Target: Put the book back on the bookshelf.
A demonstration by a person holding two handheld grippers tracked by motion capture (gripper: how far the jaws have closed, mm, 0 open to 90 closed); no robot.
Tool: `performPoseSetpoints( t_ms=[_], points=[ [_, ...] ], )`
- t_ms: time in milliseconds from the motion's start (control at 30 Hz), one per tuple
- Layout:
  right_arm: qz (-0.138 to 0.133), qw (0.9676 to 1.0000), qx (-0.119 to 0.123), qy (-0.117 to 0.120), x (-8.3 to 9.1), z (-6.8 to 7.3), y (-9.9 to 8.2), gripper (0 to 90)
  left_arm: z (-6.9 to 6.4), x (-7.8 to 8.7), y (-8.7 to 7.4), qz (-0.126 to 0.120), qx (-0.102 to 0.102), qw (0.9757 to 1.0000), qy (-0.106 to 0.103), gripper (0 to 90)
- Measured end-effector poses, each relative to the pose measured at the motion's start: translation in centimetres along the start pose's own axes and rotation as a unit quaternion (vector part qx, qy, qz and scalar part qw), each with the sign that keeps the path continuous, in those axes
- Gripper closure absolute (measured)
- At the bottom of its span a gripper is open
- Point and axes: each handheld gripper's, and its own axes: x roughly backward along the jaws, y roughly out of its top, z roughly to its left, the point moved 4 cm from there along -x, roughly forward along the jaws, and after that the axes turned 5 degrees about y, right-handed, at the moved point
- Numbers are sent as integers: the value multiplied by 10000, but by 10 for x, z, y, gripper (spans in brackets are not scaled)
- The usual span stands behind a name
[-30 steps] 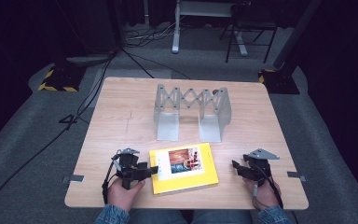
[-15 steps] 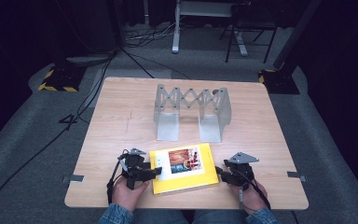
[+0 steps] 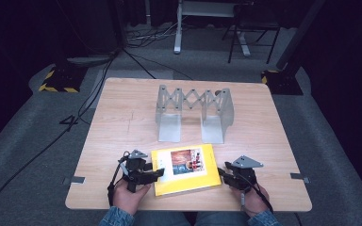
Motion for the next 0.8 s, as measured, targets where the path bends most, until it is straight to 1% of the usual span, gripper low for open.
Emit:
performPoseSetpoints(
  t_ms=[33, 100, 133, 167, 200, 233, 267, 300, 333, 367, 400, 433, 500, 567, 600, 633, 667, 700, 733, 800],
  points=[
    [0, 10000, 0, 0, 0, 0, 0, 565, 0, 0, 0, 0, 0, 10000, 0, 437],
    [-6, 10000, -2, 0, 0, 0, 0, 565, -3, 1, 0, -75, -103, 9999, -29, 437],
    [-1, 10000, 0, -13, 0, 0, 0, 565, -5, 2, 0, -122, -150, 9998, -82, 438],
    [-2, 10000, -3, -20, 0, 0, 0, 565, -8, 2, 0, -106, -173, 9995, -230, 447],
    [-2, 10000, -3, -20, 0, 0, 0, 565, -8, 2, 0, -106, -173, 9995, -230, 457],
    [0, 10000, -6, -33, 0, 0, 0, 565, -13, -2, -2, -34, -263, 9990, -347, 466],
    [-1, 10000, -10, -39, -1, 0, 0, 565, -16, -4, -3, -22, -363, 9989, -280, 467],
    [-1, 10000, -13, -41, -1, 0, 1, 565, -18, -5, -3, -36, -468, 9988, -147, 471],
    [-2, 10000, -20, -38, -1, 0, 1, 565, -19, -5, -3, -34, -508, 9987, -74, 476],
    [-2, 10000, -20, -38, -1, 0, 1, 565, -19, -5, -3, -34, -508, 9987, -74, 476],
    [-2, 10000, -21, -39, -1, 0, 1, 565, -16, -4, -3, -37, -439, 9990, 31, 471],
    [-2, 10000, -21, -39, -1, 0, 1, 565, -15, -3, -3, -35, -358, 9993, 36, 472],
    [-3, 10000, -20, -41, -1, 0, 1, 565, -13, -3, -3, -35, -323, 9995, -1, 480],
    [0, 10000, -15, -42, -1, 0, 1, 565, -12, -1, -3, -45, -232, 9997, -118, 498],
    [-1, 10000, -21, -40, -1, 0, 1, 564, -13, -1, -3, -36, -264, 9995, -176, 510],
    [-3, 10000, -21, -40, -1, 0, 1, 564, -13, -1, -3, -36, -264, 9995, -176, 511],
    [-2, 10000, -20, -41, -1, 0, 1, 564, -15, -2, -4, -25, -319, 9992, -250, 512],
    [-1, 10000, -17, -40, -1, 0, 1, 564, -15, -2, -4, -25, -319, 9992, -250, 515],
    [-2, 10000, -22, -40, -1, 0, 1, 564, -14, -2, -5, -19, -292, 9990, -325, 520],
    [0, 10000, -16, -42, -1, 0, 1, 564, -13, -2, -5, -24, -268, 9990, -356, 537]
  ],
)
